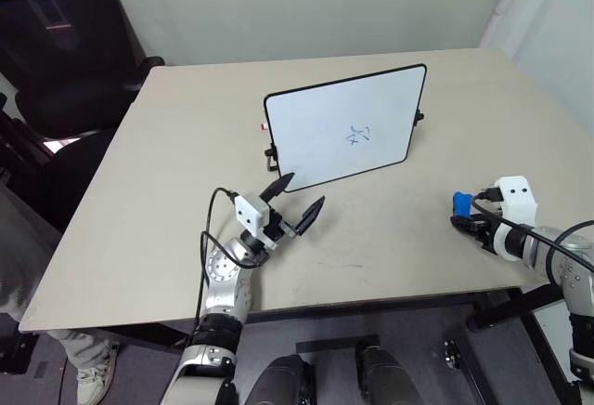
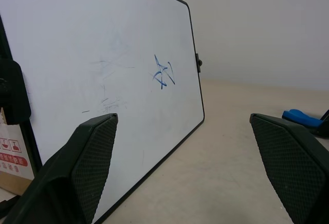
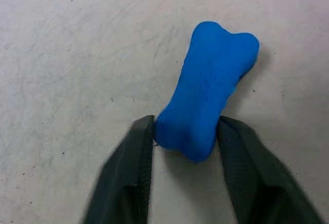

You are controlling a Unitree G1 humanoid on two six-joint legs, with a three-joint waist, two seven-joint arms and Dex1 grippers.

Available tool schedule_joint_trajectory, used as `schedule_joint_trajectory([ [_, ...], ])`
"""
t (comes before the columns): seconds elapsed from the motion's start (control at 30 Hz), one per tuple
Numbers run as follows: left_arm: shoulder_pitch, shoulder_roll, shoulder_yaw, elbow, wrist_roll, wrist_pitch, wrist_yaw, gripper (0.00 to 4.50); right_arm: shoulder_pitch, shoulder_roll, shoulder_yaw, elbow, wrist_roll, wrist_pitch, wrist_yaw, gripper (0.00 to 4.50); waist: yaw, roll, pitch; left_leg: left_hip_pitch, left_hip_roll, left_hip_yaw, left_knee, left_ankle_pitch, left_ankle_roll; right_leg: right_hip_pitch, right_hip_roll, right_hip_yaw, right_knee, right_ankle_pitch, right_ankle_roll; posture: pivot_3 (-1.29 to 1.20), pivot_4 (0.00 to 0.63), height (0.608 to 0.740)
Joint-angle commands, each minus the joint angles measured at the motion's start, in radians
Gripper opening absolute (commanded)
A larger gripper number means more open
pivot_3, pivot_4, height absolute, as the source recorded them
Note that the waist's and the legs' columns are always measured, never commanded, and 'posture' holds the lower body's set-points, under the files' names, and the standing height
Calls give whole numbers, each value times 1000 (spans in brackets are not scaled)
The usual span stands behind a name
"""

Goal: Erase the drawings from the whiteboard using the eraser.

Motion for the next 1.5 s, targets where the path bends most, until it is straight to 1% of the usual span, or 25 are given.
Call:
schedule_joint_trajectory([
  [0.03, 21, -17, -7, 4, -8, -19, 5, 4500, -21, -9, -6, -18, -3, -16, 16, 1003, 0, 0, 0, 0, 0, 0, 0, 0, 0, 0, 0, 0, 0, 0, 0, 0, 150, 726],
  [0.37, 24, -15, -9, -4, -8, -19, 4, 4500, -32, -18, -2, -24, -23, -28, 15, 1003, 0, 0, 0, 0, 0, 0, 0, -1, 0, 0, 0, 0, 0, 0, 0, 0, 150, 726],
  [0.43, 25, -15, -9, -5, -8, -19, 4, 4500, -42, -15, -10, -52, -7, -32, 26, 1003, 0, 0, 0, 0, 0, 0, 0, -1, -1, 0, 0, 0, 0, 0, 0, 0, 150, 726],
  [0.5, 24, -14, -9, -7, -8, -17, 3, 4500, -57, -18, 1, -129, 23, -67, 70, 1003, 0, 1, 1, 0, 0, 0, 0, -1, -1, -1, 0, 0, 0, 0, 0, 0, 150, 726],
  [0.6, 22, -13, -9, -6, -9, -16, 1, 4500, -106, -14, 42, -203, 51, -80, 110, 1003, -3, 2, 2, 0, 0, 0, 0, -1, -1, -1, 1, 1, 0, 0, 0, 0, 150, 726],
  [0.7, 19, -13, -8, -5, -9, -16, 2, 4500, -174, 5, 105, -200, 47, -82, 120, 1003, -2, 3, 1, 0, 0, 0, 0, -1, -1, -1, 1, 1, 0, 0, 0, 0, 150, 726],
  [0.9, 15, -6, -3, -9, -11, -12, 0, 4500, -331, 89, 258, -107, 6, -137, 139, 1003, -1, 4, 1, 1, 0, -1, 0, 0, -3, -2, 1, 1, 0, 0, 0, 0, 150, 726],
  [1.07, 24, -1, -1, -30, -14, -6, 3, 4500, -426, 165, 331, -24, -20, -193, 159, 1003, -2, 3, 1, 0, 0, -1, -1, 2, -6, -4, 1, 1, 0, 2, -4, 0, 150, 726],
  [1.1, 26, 0, -1, -34, -14, -5, 4, 4500, -436, 174, 340, -9, -29, -204, 163, 1003, -1, 3, 1, -1, 0, -1, -1, 2, -6, -4, 1, 1, 0, 4, -7, 0, 150, 726],
  [1.2, 33, 3, 1, -46, -14, -3, 8, 4500, -472, 203, 369, 47, -56, -251, 179, 1003, -2, 3, 1, -1, 0, -1, -1, 3, -7, -7, 1, 0, -1, 4, -8, 0, 150, 726],
  [1.37, 38, 5, 0, -57, -12, -3, 13, 4500, -559, 265, 385, 237, -127, -348, 173, 1003, -3, 3, 1, -2, 0, -1, -1, 3, -10, -8, 1, 0, 0, 5, -10, 0, 150, 726],
  [1.5, 43, 7, 0, -65, -6, -10, 24, 4500, -582, 295, 379, 324, -141, -373, 188, 1003, -3, 3, 1, -2, 0, -1, -1, 3, -11, -9, 1, 0, 0, 4, -11, 0, 150, 726],
])
